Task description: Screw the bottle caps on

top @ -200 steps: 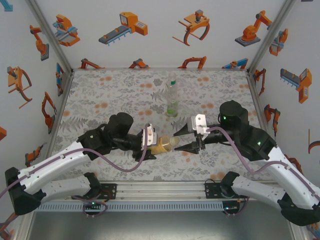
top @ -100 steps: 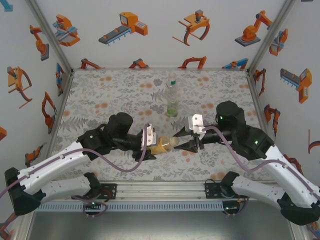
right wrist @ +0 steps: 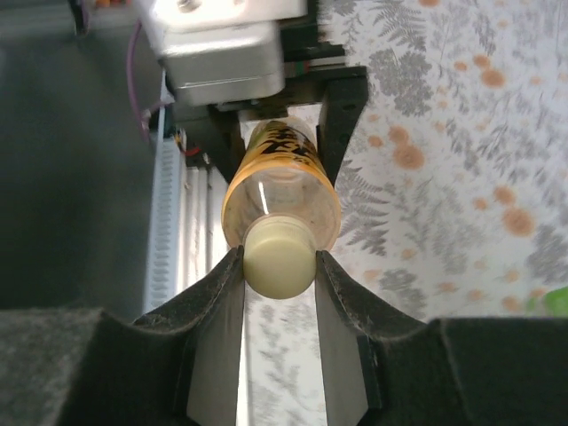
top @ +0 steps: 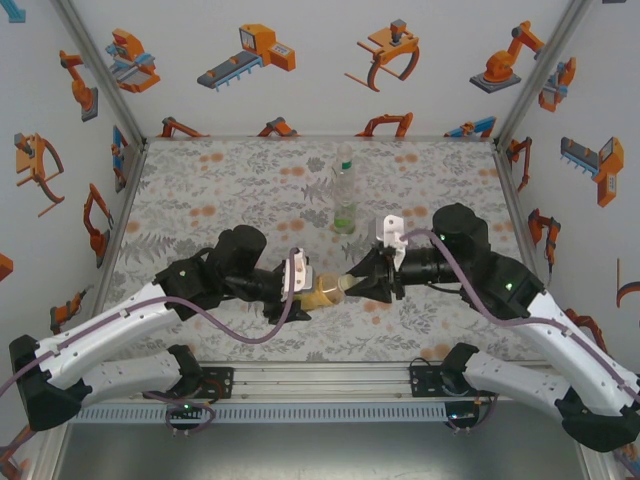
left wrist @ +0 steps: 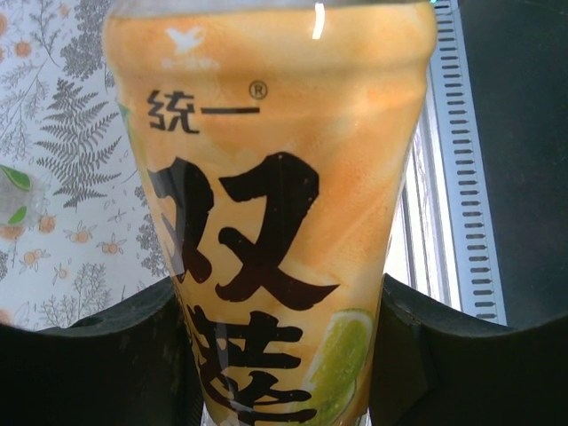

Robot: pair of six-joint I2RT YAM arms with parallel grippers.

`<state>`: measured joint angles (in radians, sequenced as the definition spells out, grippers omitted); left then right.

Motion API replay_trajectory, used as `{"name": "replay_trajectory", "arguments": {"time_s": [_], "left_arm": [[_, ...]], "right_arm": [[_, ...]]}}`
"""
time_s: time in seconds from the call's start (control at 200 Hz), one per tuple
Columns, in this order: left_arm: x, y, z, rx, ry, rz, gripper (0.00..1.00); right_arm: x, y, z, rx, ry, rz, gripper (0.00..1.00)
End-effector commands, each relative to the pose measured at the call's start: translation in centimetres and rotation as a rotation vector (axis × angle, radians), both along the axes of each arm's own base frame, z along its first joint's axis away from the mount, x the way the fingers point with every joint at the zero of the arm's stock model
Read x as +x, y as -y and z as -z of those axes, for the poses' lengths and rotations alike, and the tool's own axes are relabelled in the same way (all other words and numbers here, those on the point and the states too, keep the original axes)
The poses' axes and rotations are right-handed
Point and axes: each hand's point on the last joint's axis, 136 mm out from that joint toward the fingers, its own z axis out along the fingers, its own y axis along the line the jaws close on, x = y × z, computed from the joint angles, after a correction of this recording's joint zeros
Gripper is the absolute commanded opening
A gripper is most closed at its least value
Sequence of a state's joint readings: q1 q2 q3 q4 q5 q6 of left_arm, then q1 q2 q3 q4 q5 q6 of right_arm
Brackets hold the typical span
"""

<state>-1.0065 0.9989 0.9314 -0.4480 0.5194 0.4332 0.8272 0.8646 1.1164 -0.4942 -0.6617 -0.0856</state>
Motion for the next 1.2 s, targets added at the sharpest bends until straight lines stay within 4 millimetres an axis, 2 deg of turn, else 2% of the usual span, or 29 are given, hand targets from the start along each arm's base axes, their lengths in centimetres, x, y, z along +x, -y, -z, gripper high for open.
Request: {"name": "replay_trajectory", "arguments": {"time_s": [0.0,0.07,0.16,0.24,0.36,0.461,0.616,0.656,0.746,0.871,0.916,1.026,1.197], "left_arm": [[-0.1,0.6,-1.6,-0.038,0.03,0.024,0.0],[-0.1,0.7,-1.5,-0.037,0.029,0.026,0.0],[0.0,0.8,-1.5,-0.034,0.029,0.027,0.0],[0.1,0.8,-1.4,-0.033,0.03,0.026,0.0],[0.4,0.8,-1.2,-0.028,0.037,0.012,0.0],[1.0,0.8,-1.0,-0.016,0.051,-0.02,0.0],[1.5,0.7,-0.9,-0.005,0.065,-0.049,0.0],[1.4,0.7,-1.0,-0.009,0.065,-0.044,0.0],[1.0,0.7,-1.3,-0.022,0.061,-0.021,0.0],[0.5,0.7,-1.7,-0.039,0.052,0.004,0.0],[0.4,0.7,-1.8,-0.045,0.048,0.009,0.0],[0.1,0.9,-2.8,-0.08,0.039,0.018,0.0],[-0.7,1.4,-5.8,-0.198,0.004,0.042,0.0]], "right_arm": [[3.1,-0.5,-1.3,0.145,-0.372,0.237,0.0],[4.3,-0.4,-1.3,0.198,-0.56,0.334,0.0],[5.6,0.2,-0.2,0.206,-0.774,0.476,0.0],[6.5,1.4,1.7,0.156,-0.976,0.657,0.0],[6.2,3.4,5.0,0.064,-1.222,0.882,0.0],[6.3,4.0,5.1,0.076,-1.275,0.938,0.0],[6.6,4.0,4.9,0.075,-1.236,0.94,0.0],[6.8,3.7,4.4,0.096,-1.223,0.916,0.02],[7.2,3.2,2.4,0.148,-1.089,0.836,0.31],[7.3,3.2,-1.4,0.23,-0.842,0.716,0.54],[7.1,3.1,-2.8,0.255,-0.75,0.668,0.57],[6.0,2.9,-6.4,0.36,-0.526,0.522,0.55],[2.5,2.3,-12.0,0.526,-0.255,0.25,0.55]]}}
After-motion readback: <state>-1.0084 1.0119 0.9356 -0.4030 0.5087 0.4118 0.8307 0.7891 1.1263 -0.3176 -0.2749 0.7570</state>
